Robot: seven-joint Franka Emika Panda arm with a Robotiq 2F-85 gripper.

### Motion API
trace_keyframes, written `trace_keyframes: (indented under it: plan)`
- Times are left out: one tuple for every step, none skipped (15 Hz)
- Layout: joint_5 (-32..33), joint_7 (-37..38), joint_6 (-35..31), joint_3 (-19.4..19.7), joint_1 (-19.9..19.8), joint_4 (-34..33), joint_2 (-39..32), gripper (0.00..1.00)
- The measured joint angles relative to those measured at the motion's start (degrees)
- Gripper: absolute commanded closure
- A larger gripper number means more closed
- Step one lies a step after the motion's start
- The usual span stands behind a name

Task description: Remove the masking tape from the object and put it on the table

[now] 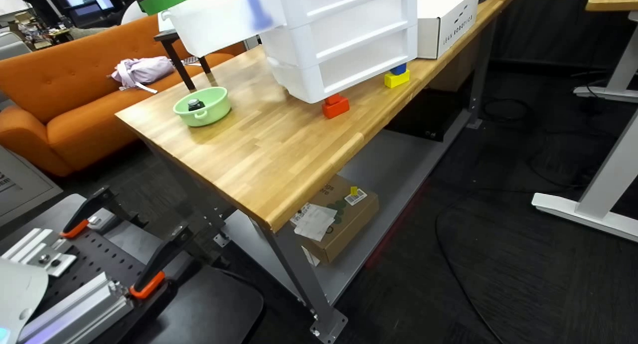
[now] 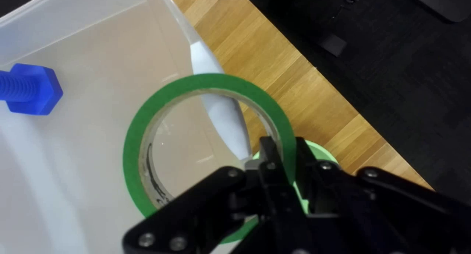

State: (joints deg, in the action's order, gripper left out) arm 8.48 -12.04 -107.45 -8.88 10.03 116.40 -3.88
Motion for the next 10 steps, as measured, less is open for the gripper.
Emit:
trace_keyframes:
  plan:
    - [0.4, 0.1, 0.1, -0.1, 0.2, 0.1, 0.0, 0.96]
    - [1.0, 0.4, 0.2, -0.3, 0.5, 0.2, 0.0, 0.96]
    - [1.7, 0.8, 0.6, -0.8, 0.9, 0.3, 0.0, 0.96]
    - [2.7, 1.6, 1.3, -1.4, 1.4, 0.3, -0.1, 0.96]
    - [3.9, 2.7, 2.4, -2.1, 2.2, 0.1, -0.2, 0.96]
    - [5.3, 3.9, 3.4, -2.9, 3.1, -0.2, -0.4, 0.96]
    - [6.6, 5.0, 4.7, -3.7, 4.0, -0.9, -0.6, 0.96]
    - [8.0, 6.0, 6.1, -4.5, 4.9, -1.8, -0.9, 0.96]
    - [9.2, 6.7, 7.5, -5.2, 5.8, -2.7, -1.1, 0.96]
    - [10.1, 6.9, 8.7, -5.7, 6.5, -3.4, -1.4, 0.96]
